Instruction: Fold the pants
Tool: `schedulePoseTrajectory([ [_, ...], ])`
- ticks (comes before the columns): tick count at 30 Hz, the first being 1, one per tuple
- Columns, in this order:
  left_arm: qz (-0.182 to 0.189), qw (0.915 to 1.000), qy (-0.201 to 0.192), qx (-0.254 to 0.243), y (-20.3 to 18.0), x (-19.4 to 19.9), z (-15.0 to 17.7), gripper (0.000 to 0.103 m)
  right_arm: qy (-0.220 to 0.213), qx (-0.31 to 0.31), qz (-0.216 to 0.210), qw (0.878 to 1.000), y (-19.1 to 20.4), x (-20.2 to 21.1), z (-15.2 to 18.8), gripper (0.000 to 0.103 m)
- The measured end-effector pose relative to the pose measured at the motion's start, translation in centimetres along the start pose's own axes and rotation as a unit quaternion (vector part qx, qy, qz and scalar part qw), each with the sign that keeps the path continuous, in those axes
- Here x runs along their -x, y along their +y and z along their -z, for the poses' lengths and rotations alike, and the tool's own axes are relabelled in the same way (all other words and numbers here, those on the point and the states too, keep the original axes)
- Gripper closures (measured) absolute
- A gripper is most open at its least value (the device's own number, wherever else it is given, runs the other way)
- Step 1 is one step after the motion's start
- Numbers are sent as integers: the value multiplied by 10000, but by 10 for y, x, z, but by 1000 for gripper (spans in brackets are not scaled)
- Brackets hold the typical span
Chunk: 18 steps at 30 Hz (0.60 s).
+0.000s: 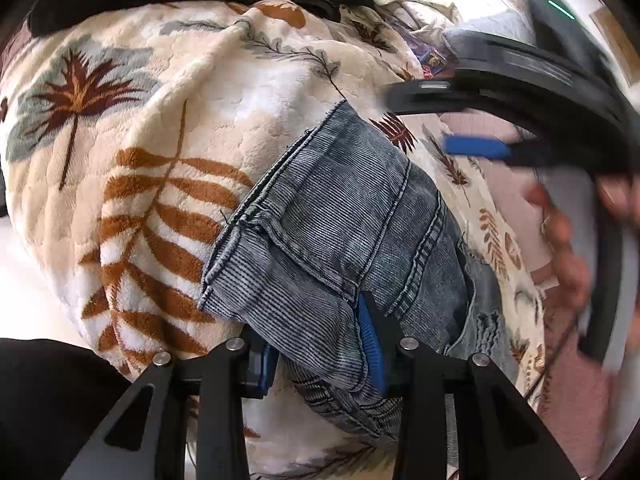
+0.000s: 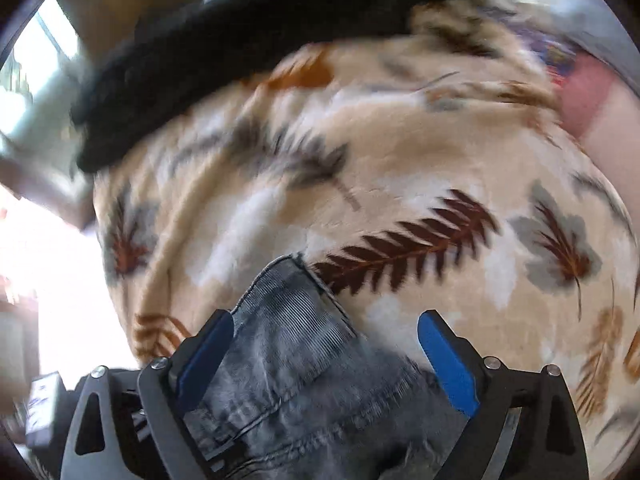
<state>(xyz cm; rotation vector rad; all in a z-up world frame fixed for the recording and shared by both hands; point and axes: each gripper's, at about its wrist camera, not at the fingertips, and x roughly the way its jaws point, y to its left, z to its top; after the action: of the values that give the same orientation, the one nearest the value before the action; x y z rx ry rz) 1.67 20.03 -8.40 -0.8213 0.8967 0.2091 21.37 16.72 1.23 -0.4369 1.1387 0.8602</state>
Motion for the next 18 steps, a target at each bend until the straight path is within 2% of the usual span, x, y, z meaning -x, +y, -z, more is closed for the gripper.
schedulePoseTrajectory([
  [3,193,9996,-23,184,11,5,1,65,-723,-997,1,9924,-40,50,53,7],
  [6,427,9980,-22,475,20,7,-1,61,-899,-2102,141,9734,-81,79,131,7],
  [7,429,9980,-18,459,21,7,-2,61,-937,-2519,91,9632,-94,86,170,7],
  [8,388,9983,-26,435,20,7,-2,64,-922,-2763,-47,9566,-104,88,190,7],
  [9,303,9988,-53,378,19,8,-1,69,-988,-3144,-362,9434,-115,89,214,7],
  [10,199,9994,-88,265,16,9,0,73,-1149,-3544,-798,9246,-123,89,235,7],
  [11,125,9997,-117,186,13,9,1,75,-1263,-3927,-1438,8995,-134,82,254,7],
  [12,57,9998,-142,128,7,8,2,78,-1288,-4080,-1805,8857,-138,74,262,7],
  [13,-32,9998,-186,38,2,9,3,81,-1230,-4196,-1998,8769,-143,59,270,7],
  [14,-123,9996,-240,-59,-4,9,3,82,-998,-4238,-1922,8795,-144,41,275,7],
  [15,-209,9992,-287,-165,-10,10,3,84,-946,-4250,-2033,8770,-143,29,277,7],
  [16,-309,9984,-361,-310,-17,13,4,85,-1191,-4305,-2150,8685,-146,32,282,7],
  [18,-457,9958,-534,-593,-31,19,4,86,-1306,-4428,-2385,8544,-151,42,284,7],
])
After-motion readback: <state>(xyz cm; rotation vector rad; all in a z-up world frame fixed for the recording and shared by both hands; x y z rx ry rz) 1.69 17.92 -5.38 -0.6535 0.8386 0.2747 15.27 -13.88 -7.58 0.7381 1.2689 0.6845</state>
